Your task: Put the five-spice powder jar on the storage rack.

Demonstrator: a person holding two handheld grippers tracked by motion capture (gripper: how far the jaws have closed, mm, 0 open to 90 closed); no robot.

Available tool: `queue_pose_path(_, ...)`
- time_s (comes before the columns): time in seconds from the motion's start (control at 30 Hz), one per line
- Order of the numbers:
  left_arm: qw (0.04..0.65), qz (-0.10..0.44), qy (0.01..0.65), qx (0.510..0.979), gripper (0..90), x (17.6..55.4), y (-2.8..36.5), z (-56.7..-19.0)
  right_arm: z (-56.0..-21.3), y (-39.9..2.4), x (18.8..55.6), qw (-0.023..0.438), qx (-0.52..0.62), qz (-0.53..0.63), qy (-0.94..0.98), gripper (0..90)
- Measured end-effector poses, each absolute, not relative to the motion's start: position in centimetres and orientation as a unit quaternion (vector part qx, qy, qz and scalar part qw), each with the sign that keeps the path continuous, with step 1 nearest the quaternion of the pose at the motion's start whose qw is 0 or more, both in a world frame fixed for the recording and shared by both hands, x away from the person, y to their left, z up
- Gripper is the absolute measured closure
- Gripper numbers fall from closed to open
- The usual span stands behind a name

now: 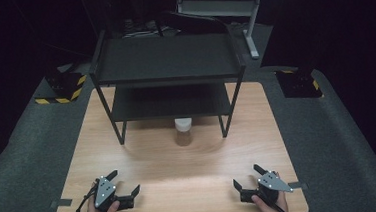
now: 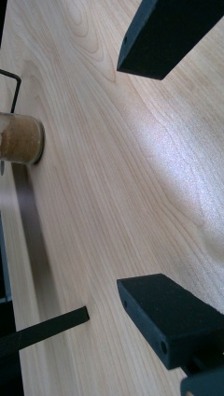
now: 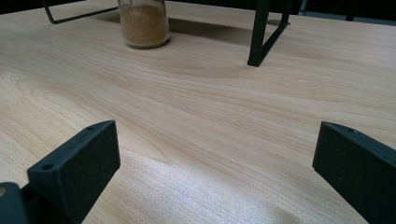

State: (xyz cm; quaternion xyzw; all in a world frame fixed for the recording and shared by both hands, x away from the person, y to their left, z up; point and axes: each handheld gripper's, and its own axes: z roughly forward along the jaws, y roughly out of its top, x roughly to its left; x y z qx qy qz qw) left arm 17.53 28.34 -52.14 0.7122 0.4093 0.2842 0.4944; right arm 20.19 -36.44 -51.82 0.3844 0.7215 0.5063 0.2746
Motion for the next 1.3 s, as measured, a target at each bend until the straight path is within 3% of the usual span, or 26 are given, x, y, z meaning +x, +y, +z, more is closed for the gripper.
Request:
queue_pose_path(0.77,0.496,0.278,0.409,0.713,0.5,17.7,28.5,-52.1,-51.9,-36.5,20.1,0.276,0.389,0.514,0.713,0.5)
queue_pose_path(1.3,0.498,0.278,0.404,0.715,0.5,17.6,28.6,-52.1,-46.3,-35.0,21.3,0.297,0.361,0.543,0.697,0.5)
